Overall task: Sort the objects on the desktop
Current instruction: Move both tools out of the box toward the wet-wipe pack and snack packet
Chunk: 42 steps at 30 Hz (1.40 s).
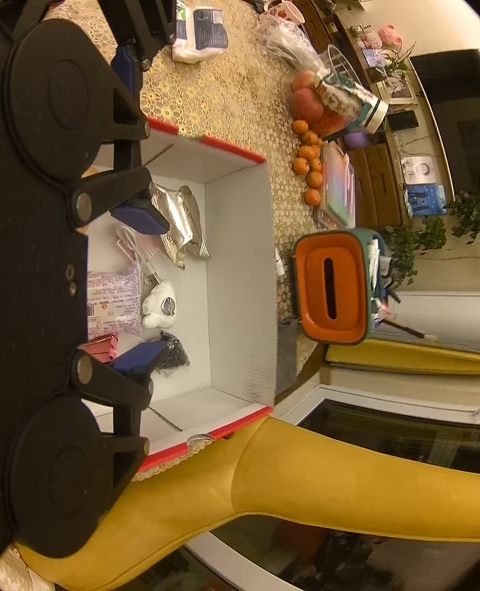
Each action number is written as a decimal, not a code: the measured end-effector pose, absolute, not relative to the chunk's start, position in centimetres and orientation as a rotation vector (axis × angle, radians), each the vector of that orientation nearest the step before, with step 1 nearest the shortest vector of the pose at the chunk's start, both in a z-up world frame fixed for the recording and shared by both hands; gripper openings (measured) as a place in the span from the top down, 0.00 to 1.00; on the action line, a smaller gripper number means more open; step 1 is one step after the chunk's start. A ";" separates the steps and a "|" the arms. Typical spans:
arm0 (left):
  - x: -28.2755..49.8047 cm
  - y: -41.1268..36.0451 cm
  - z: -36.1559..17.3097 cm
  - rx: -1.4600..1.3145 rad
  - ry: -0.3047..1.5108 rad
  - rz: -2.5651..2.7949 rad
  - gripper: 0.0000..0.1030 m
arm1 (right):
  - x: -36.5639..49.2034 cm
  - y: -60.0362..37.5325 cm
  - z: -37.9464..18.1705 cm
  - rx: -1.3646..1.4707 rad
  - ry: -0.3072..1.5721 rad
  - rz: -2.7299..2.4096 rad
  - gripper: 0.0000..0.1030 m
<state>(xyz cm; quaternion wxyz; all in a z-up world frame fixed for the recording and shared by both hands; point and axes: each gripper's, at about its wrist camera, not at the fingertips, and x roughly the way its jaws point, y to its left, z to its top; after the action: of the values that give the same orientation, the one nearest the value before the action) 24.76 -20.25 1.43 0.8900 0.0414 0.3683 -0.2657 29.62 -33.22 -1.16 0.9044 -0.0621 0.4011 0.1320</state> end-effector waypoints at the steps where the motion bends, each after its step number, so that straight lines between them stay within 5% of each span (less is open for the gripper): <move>1: 24.5 -20.1 1.5 0.083 0.763 -0.552 0.43 | 29.3 -33.1 -1.0 -0.135 0.824 0.275 0.37; 13: 21.1 -17.2 2.5 0.027 0.725 -0.542 0.35 | 26.1 -32.4 0.7 -0.139 0.780 0.292 0.24; 24: 18.1 -13.5 2.7 -0.001 0.668 -0.480 0.17 | 23.2 -30.3 1.8 -0.137 0.743 0.330 0.15; 28: 17.1 -11.6 2.6 -0.025 0.644 -0.446 0.02 | 22.5 -28.6 2.1 -0.139 0.730 0.352 0.10; 42: 14.8 -2.8 1.0 -0.057 0.629 -0.318 0.02 | 22.0 -19.8 1.7 -0.188 0.729 0.455 0.06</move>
<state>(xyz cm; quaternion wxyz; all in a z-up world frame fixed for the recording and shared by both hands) 14.80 -2.77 1.01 0.9382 -0.0278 0.3080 -0.1555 21.98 -19.84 1.67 0.9048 -0.0911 0.3529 0.2201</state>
